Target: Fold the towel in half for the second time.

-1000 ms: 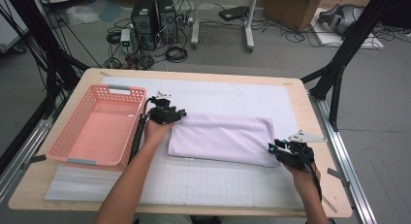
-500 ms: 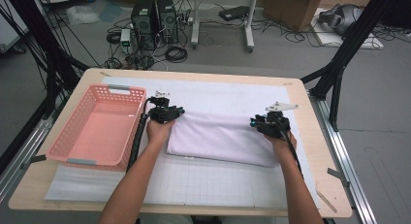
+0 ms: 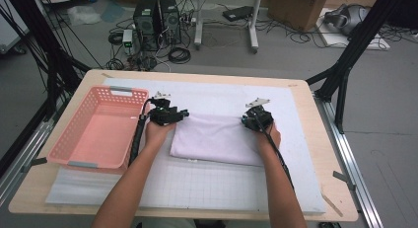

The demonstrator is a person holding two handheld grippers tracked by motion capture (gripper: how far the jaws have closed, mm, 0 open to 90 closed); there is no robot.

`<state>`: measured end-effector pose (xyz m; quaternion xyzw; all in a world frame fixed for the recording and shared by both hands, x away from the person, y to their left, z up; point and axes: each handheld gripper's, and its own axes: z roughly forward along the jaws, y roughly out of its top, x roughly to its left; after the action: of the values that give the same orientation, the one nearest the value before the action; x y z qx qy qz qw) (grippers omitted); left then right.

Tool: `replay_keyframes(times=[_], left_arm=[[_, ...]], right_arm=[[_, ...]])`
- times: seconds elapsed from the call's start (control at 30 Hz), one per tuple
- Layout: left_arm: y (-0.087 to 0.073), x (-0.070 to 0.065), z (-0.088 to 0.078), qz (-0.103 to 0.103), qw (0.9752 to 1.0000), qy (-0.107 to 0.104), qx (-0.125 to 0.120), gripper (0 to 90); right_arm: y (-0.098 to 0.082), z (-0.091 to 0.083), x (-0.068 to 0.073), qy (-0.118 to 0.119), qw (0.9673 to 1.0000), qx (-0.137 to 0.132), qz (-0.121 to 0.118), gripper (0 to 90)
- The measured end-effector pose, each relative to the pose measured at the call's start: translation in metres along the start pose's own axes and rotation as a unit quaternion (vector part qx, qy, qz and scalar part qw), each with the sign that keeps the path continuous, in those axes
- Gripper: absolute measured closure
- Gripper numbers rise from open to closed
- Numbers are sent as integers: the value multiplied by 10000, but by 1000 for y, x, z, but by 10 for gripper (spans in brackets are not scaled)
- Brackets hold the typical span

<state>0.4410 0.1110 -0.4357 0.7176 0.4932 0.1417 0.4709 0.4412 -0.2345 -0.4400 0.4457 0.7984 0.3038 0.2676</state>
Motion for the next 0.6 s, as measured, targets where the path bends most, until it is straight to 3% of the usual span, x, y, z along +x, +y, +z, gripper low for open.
replay_keyframes(times=[0.07,0.1,0.2,0.37,0.43,0.47,0.5,0.53,0.57,0.6], left_arm=[[0,-1,1,34,10000,-15,6,468],[-1,-1,2,56,10000,-1,36,468],[-5,0,8,43,9998,62,171,489],[-8,0,12,176,9990,202,368,581],[-8,0,12,162,9988,265,374,600],[-9,0,12,183,9985,339,392,600],[-9,1,12,186,9984,354,408,591],[-10,2,11,189,9984,362,381,591],[-11,2,10,176,9985,371,349,590],[-11,2,10,176,9985,371,349,589]], right_arm=[[-1,-6,-8,168,9991,-149,363,665],[-2,-11,-12,205,9986,-239,423,666],[-6,-28,-26,183,9980,-366,491,680],[-23,-39,-44,365,9976,-183,567,709],[-33,-36,-47,289,9987,44,425,724],[-37,-34,-49,304,9982,179,490,722],[-39,-33,-52,335,9974,139,626,721],[-39,-34,-54,155,9976,144,666,726],[-39,-34,-55,-117,9982,199,560,733],[-39,-34,-55,-117,9982,199,560,733]])
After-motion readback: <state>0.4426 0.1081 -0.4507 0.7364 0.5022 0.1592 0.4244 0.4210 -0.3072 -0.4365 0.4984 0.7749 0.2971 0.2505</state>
